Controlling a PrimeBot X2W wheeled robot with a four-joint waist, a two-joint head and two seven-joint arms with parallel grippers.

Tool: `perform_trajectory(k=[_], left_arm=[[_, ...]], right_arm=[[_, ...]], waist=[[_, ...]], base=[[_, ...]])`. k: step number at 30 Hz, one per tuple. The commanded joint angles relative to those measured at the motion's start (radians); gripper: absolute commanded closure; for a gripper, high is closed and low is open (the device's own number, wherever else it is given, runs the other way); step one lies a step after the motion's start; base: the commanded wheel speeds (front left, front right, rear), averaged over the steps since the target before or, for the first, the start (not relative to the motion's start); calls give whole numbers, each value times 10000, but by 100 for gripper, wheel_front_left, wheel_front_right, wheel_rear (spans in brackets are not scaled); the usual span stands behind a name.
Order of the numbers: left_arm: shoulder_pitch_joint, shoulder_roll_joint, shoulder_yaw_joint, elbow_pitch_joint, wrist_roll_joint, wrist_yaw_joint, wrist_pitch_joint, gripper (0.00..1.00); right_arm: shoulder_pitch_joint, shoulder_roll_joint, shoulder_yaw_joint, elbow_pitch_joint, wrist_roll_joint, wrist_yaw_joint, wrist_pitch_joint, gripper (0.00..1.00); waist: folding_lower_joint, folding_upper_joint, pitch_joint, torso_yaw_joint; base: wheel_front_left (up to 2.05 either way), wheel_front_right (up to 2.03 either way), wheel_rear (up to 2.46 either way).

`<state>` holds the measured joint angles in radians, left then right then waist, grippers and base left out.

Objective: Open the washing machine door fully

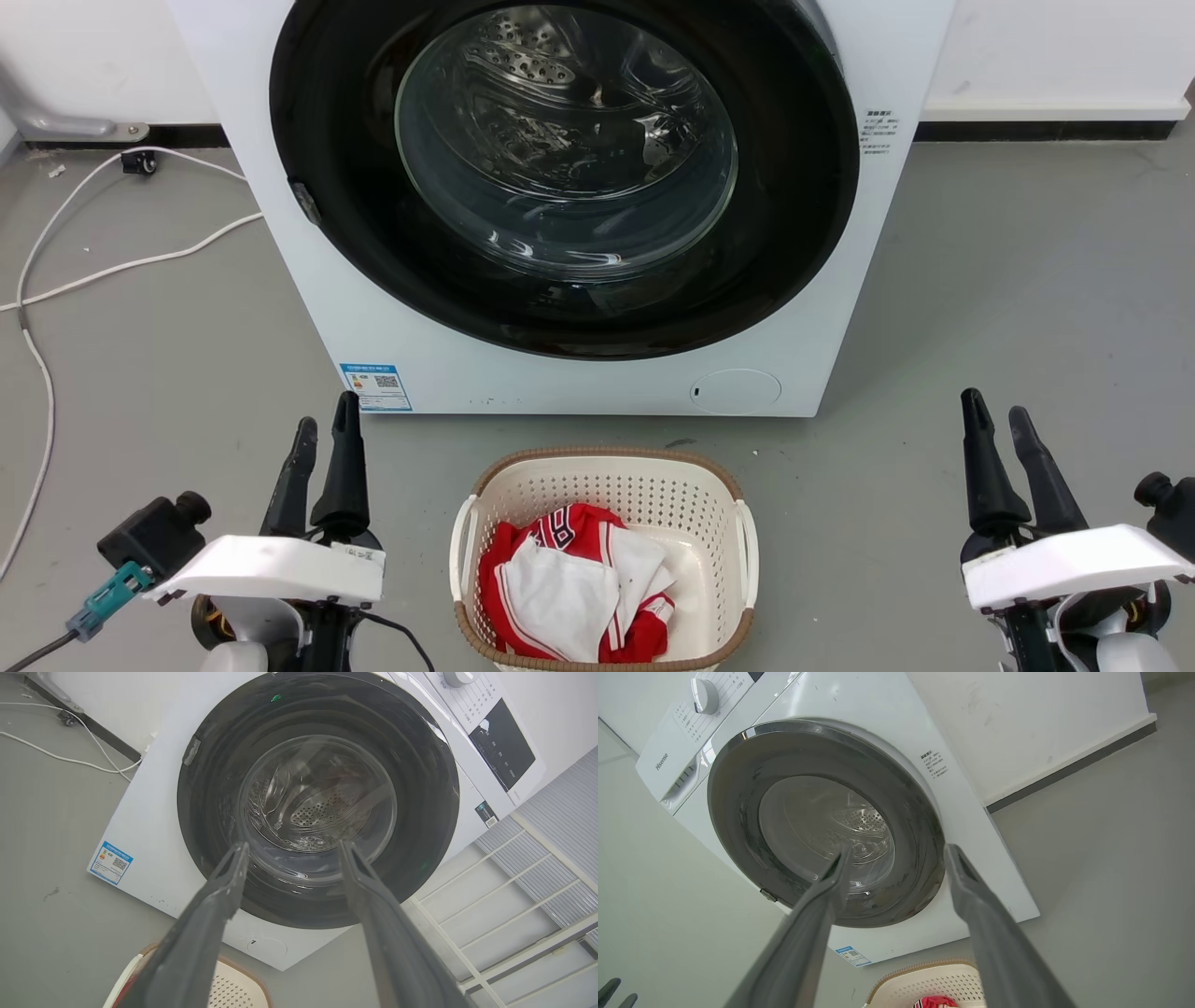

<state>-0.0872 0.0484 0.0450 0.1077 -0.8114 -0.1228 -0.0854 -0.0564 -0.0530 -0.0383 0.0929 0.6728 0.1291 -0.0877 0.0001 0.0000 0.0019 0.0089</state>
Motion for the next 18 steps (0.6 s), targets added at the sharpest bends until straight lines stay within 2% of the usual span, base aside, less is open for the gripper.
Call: perform_trajectory(k=[1,18], left_arm=[[-123,33,-49,-101,531,27,-133,0],[-230,76,-262,185,3001,167,-630,0]], right_arm=[[-28,-36,43,-158,-560,12,-125,0],[82,4,55,-110,-3165,15,-571,0]], waist=[[0,0,-5,5],[0,0,-4,-19]], base=[[0,0,0],[0,0,0]])
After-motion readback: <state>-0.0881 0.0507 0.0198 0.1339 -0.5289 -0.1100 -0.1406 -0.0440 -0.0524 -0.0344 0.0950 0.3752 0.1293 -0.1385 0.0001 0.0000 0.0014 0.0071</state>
